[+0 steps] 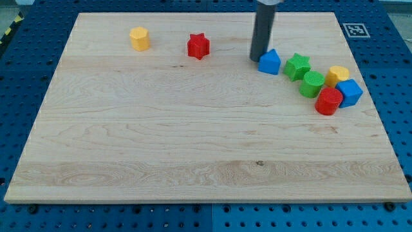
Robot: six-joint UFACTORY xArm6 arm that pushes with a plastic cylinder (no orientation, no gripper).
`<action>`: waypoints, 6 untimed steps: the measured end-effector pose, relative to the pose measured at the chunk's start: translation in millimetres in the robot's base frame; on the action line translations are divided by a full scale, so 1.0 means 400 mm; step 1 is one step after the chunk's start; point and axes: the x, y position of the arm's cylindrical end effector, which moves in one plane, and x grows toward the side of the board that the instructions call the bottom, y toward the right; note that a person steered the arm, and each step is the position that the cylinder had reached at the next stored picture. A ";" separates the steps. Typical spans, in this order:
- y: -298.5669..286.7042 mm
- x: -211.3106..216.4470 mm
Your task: Move the yellow hexagon up a bit
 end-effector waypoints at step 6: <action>-0.586 0.022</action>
